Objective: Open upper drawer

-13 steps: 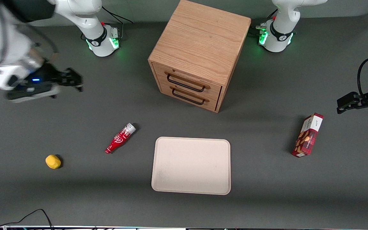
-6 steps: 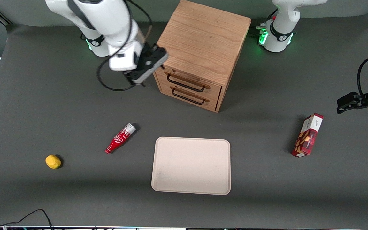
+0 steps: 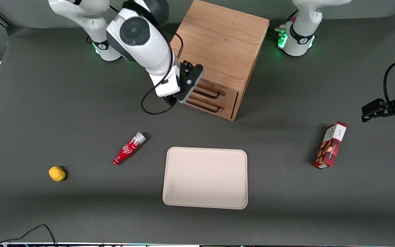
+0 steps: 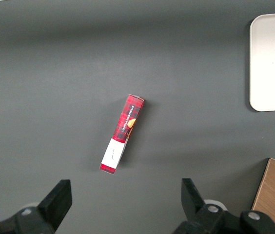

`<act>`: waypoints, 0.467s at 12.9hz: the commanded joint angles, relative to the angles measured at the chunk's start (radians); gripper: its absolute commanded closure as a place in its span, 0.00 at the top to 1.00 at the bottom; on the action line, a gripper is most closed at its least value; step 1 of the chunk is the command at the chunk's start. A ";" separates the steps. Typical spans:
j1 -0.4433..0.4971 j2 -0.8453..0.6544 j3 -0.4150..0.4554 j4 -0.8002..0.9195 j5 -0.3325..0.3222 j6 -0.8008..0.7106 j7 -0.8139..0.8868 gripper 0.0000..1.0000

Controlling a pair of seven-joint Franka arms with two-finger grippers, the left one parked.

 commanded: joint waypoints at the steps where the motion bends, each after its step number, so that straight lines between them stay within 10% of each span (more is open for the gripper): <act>1: 0.034 0.053 0.010 0.035 -0.061 -0.001 -0.036 1.00; 6: 0.040 0.095 0.007 0.012 -0.098 0.062 -0.043 1.00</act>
